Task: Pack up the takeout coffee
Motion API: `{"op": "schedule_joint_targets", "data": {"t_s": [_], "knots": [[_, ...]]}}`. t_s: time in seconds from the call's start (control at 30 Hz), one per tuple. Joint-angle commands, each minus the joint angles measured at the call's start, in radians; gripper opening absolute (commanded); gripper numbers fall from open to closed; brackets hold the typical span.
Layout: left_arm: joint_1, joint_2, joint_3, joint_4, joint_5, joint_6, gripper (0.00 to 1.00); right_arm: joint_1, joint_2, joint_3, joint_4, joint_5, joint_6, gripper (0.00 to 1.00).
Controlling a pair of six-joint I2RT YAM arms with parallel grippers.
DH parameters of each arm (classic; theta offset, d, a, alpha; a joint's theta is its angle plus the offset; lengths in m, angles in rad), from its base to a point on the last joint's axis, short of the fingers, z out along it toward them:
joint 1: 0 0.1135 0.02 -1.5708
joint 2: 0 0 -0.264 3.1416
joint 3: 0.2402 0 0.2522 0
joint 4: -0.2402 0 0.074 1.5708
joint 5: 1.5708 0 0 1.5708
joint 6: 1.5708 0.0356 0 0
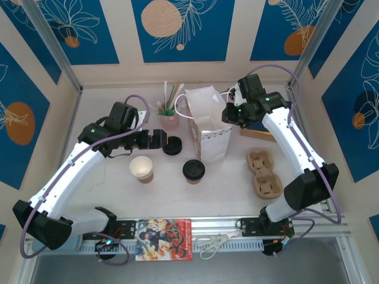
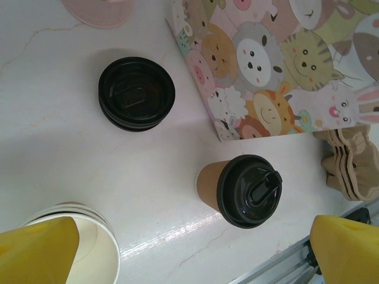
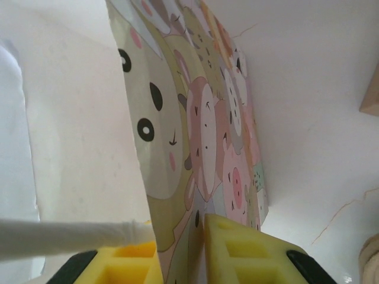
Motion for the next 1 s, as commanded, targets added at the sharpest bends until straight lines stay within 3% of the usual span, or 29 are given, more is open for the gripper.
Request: {"op": "schedule_joint_targets", "data": {"t_s": [0.0, 0.2, 0.43, 0.7, 0.97], "knots": [[0.013, -0.015, -0.011, 0.003, 0.028, 0.01, 1.0, -0.001, -0.039, -0.019, -0.021, 0.001, 0.001, 0.21], [0.013, -0.032, -0.029, 0.007, 0.035, 0.0, 1.0, -0.013, -0.048, -0.034, -0.041, -0.027, -0.009, 0.22], [0.013, -0.045, -0.036, 0.012, 0.064, -0.004, 1.0, -0.01, -0.078, -0.03, -0.045, -0.016, -0.005, 0.46], [0.011, -0.045, -0.057, 0.068, 0.148, -0.006, 1.0, -0.009, -0.154, 0.028, -0.12, 0.026, 0.012, 0.54], [-0.001, -0.033, -0.087, 0.149, 0.22, -0.01, 1.0, -0.034, -0.302, -0.048, -0.18, 0.113, 0.045, 0.6]]}}
